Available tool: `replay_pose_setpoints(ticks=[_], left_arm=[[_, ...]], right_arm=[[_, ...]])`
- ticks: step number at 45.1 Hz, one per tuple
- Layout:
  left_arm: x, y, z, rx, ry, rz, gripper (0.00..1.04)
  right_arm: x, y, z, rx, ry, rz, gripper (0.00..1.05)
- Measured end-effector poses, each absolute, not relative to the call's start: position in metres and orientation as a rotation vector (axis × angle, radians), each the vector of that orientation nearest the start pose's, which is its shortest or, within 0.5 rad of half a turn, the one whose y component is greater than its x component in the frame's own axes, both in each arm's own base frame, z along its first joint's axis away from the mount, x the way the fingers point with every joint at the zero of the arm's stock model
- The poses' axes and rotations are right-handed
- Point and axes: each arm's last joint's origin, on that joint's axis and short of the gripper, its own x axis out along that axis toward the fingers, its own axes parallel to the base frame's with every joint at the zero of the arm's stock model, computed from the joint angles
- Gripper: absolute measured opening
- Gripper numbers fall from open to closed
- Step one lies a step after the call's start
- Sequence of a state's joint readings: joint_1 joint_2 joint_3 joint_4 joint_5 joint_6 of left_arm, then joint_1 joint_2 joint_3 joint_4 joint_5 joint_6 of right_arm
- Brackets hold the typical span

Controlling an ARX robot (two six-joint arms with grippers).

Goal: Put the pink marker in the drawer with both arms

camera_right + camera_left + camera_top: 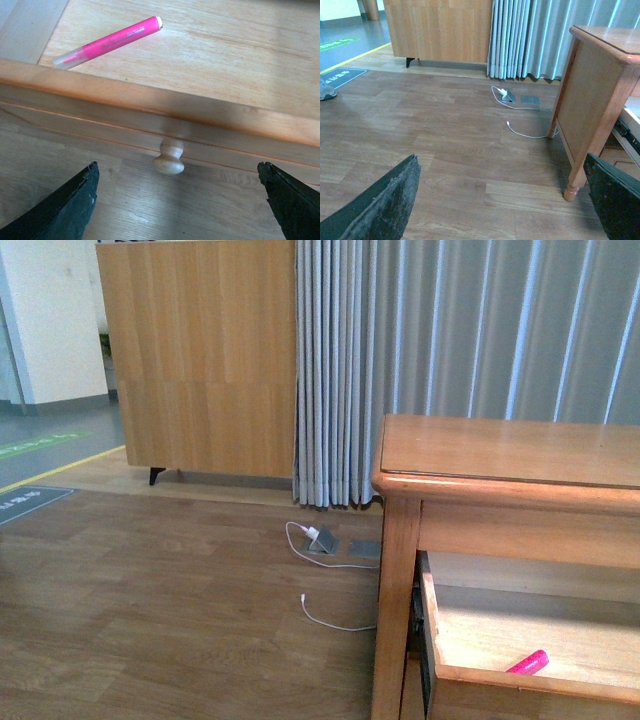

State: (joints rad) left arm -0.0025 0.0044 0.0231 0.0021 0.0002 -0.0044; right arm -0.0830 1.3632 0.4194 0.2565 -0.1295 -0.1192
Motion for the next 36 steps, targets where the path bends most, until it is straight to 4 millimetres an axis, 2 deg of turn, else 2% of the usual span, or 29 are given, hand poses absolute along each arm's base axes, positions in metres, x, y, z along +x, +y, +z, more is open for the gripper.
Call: replay_pose_setpoints(ticks=[7,19,36], left_arm=[[0.097,0.0,0.171,-0.004,-0.021,-0.003,0.99],[0.097,0.0,0.171,-0.004,-0.021,-0.003,0.99],[0.097,0.0,0.171,-0.004,-0.021,-0.003,0.99]], right_arm=[[0.254,-0.016,0.125,-0.043,0.677,0.063,0.96],[0.292,-0.025,0.122,-0.021,0.571,0.009,0.96],[0.345,-0.03,0.106,0.022,0.472,-0.064,0.96]])
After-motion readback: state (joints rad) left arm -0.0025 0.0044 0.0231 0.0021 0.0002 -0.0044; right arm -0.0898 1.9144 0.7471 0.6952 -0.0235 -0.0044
